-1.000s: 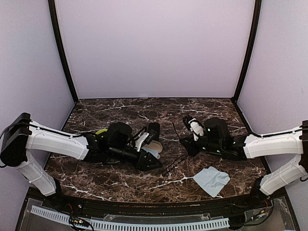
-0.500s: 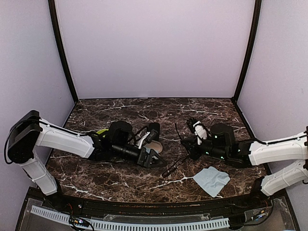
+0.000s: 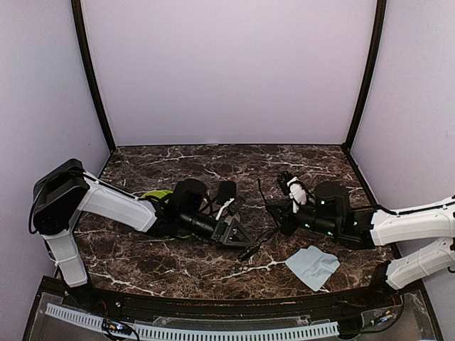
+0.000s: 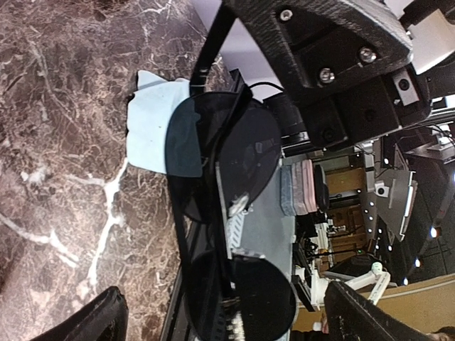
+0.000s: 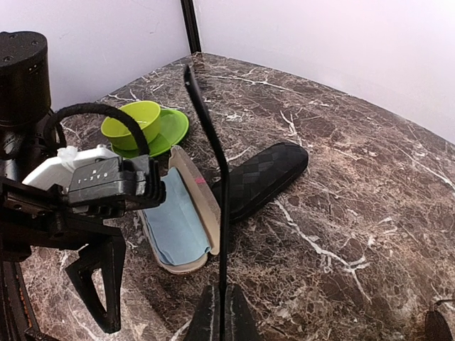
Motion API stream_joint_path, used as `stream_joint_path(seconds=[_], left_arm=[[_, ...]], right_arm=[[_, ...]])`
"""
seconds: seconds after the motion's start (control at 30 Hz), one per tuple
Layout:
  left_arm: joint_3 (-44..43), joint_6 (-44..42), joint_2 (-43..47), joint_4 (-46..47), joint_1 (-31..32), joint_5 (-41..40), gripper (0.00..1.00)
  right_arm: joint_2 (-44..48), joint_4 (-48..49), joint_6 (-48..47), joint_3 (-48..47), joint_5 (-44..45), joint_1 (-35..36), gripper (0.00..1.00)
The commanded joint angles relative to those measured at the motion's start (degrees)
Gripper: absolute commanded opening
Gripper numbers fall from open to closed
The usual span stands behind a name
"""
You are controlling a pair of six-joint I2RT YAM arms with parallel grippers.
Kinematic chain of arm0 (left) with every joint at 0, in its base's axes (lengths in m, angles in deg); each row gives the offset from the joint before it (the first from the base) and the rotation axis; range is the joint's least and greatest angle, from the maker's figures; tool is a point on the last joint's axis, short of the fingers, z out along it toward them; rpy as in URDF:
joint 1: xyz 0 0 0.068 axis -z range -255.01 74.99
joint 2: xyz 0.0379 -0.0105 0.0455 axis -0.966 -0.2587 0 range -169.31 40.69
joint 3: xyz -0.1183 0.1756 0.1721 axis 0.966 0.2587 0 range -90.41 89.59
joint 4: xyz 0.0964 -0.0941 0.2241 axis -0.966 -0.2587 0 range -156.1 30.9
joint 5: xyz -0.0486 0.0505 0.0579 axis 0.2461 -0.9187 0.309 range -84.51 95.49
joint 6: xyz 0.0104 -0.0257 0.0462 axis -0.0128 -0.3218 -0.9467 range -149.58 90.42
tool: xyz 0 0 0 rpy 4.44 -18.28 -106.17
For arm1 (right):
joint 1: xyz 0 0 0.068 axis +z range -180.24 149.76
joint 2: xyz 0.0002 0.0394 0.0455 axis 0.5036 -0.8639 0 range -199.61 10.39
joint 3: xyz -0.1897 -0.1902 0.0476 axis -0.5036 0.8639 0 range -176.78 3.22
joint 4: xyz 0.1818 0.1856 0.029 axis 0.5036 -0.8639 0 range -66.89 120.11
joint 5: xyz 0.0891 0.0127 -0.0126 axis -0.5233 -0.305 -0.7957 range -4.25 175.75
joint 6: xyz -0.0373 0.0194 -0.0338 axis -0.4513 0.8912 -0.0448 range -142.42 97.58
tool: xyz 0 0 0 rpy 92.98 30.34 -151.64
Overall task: Organize the sunglasses
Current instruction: Pass from the right arm to the left
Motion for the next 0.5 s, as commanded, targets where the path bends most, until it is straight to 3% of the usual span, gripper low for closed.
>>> stream_joint_path(seconds=[0.0, 0.47], left_arm=[[-1.4, 2.5, -0.4, 3.5, 0.0, 3.4, 0.99], [-2.0, 4.0, -1.9, 0.5, 0.6, 5.4, 0.94]], right_arm=[[-0.4, 2.9, -0.1, -0.8, 0.4, 0.8, 0.00], [-1.6, 1.8, -0.1, -2.6, 0.4, 0.9, 0.00]])
